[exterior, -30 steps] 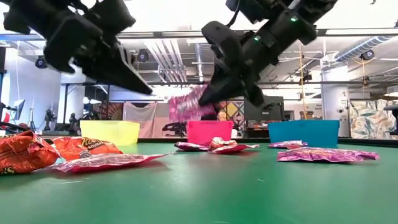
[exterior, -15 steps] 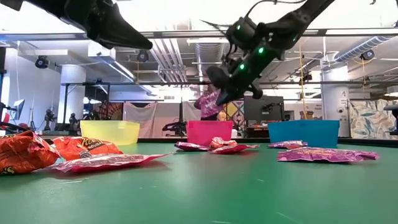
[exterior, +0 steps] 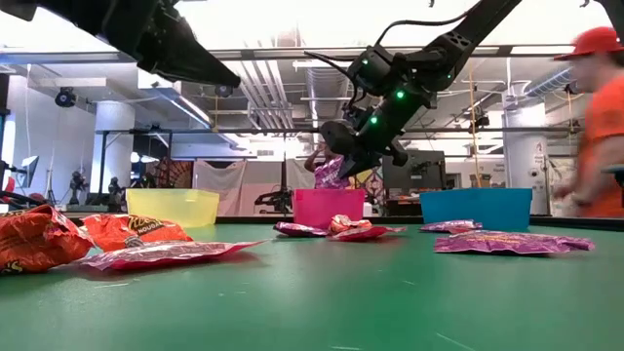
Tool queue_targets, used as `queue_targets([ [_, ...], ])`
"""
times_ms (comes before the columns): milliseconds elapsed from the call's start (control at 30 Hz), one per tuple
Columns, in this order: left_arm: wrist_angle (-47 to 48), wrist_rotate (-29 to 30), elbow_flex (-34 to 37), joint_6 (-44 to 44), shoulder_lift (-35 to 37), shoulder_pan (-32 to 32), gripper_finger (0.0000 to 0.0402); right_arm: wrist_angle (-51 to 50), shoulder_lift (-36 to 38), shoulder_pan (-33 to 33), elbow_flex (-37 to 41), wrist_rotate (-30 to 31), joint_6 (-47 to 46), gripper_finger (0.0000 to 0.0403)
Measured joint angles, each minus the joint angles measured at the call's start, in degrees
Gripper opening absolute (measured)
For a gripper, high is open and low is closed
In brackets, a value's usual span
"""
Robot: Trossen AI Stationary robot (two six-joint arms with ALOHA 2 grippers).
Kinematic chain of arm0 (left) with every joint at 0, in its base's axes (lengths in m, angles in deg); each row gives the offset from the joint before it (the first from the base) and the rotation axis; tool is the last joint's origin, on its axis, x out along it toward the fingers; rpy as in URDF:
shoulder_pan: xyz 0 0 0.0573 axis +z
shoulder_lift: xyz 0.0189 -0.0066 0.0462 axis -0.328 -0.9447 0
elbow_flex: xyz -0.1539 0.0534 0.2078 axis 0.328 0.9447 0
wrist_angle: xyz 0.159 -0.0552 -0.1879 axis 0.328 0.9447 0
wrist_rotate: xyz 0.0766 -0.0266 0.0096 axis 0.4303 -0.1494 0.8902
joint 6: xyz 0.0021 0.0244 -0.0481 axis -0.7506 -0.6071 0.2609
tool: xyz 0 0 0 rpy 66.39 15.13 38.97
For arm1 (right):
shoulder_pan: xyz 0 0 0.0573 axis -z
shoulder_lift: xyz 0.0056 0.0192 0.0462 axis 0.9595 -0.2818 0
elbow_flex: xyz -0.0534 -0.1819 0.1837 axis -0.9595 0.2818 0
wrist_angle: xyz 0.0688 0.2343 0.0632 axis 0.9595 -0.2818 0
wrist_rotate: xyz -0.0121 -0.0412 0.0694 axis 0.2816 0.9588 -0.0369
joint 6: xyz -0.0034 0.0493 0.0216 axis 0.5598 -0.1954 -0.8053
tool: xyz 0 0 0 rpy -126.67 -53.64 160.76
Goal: Sort candy by brand, put in halloween buckets
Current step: Put the violet candy into the pink bin, then put the orange candy into the blue bin
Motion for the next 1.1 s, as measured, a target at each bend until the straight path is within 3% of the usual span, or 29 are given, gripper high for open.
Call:
queue_targets([
  [200, 0.0, 0.0, 0.0, 0.7, -1.0, 0.0, 0.0000, 0.0, 0.1, 0.0, 0.0, 0.1, -1.3, 0.0023],
  [567, 0.0, 0.0, 0.0, 1.3, -1.3, 0.0, 0.0000, -0.3, 0.8, 0.0, -0.1, -0.4, -1.9, 0.0121],
  [700, 0.0, 0.0, 0.0, 1.3, -1.3, 0.0, 0.0000, -3.4, 3.8, -0.6, -0.1, -7.5, -3.5, 0.0137],
  [933, -1.4, 0.9, 0.0, 1.2, -1.3, 0.1, 0.0000, -18.4, 8.7, -4.8, -0.1, -23.1, -10.5, 0.0146],
  [1100, -5.6, 0.8, 0.0, -1.2, -1.3, 0.1, 0.0000, -26.7, 7.5, -8.4, -0.1, -25.2, -14.6, 0.0146],
])
